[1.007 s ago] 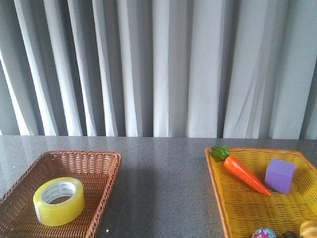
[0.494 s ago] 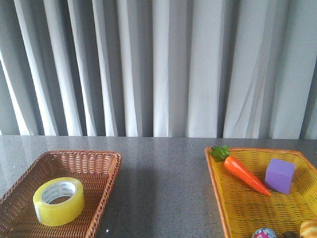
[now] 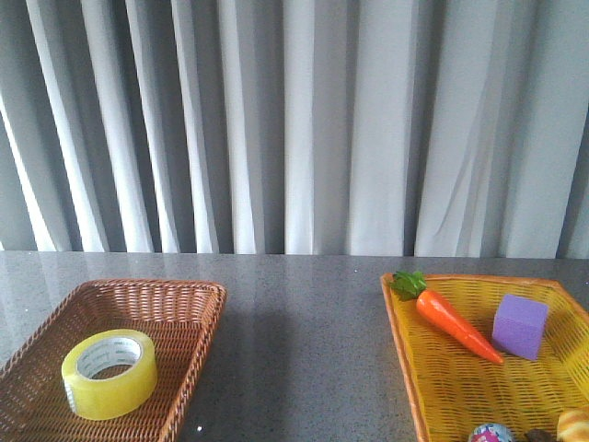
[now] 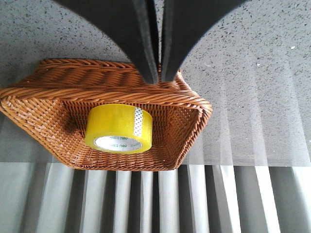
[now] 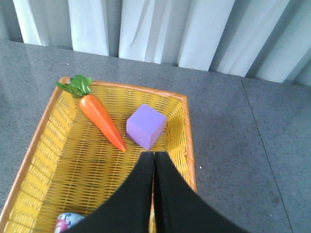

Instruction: Transfer tape with both arms

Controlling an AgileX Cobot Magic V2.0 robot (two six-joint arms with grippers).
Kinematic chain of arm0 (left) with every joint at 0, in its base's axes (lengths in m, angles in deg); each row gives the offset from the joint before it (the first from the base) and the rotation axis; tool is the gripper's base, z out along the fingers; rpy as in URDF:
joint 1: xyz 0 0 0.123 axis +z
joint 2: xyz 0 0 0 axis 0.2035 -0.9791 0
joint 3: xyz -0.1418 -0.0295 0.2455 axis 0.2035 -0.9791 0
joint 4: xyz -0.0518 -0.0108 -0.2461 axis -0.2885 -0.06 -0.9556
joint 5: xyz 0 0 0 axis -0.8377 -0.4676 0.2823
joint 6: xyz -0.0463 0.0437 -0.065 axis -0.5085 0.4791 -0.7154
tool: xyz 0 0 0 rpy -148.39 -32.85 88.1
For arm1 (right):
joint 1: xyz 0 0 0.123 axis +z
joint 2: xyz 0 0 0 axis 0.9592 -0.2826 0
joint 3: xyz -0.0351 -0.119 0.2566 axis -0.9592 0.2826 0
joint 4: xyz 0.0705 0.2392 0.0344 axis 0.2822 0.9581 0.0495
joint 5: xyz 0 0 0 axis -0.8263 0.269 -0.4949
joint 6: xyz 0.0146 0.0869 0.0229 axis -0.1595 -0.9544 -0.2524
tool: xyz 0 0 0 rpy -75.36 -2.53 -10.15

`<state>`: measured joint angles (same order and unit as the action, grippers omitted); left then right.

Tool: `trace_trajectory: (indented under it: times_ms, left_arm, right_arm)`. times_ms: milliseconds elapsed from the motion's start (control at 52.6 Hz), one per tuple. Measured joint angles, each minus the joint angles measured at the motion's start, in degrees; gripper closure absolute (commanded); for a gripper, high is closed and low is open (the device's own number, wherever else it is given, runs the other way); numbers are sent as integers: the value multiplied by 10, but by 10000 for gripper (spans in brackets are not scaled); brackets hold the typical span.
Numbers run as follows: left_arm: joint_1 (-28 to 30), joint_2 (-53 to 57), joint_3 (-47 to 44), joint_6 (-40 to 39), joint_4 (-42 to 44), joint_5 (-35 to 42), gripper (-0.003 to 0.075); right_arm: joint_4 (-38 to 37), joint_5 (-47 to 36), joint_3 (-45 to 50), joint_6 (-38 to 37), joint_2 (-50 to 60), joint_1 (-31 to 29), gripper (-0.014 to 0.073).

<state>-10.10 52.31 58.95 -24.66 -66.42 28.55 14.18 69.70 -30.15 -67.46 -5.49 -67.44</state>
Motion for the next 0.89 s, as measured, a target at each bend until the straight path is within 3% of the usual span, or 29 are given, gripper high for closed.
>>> trace_trajectory:
  times_ms: [133,247,456,627,893]
  left_arm:
    - [0,0,0,0,1,0,726]
    - [0,0,0,0,1,0,726]
    - [0,0,0,0,1,0,726]
    - [0,0,0,0,1,0,726]
    - [0,0,0,0,2,0,726]
  right_arm:
    - [6,-85,75,8,64,0,601]
    - [35,-148,203,27,165,0,601]
    - [155,-289,484,94,374,0,601]
    - [230,-345,662,139,505,0,601]
    - [263,-442,827,146,605,0,601]
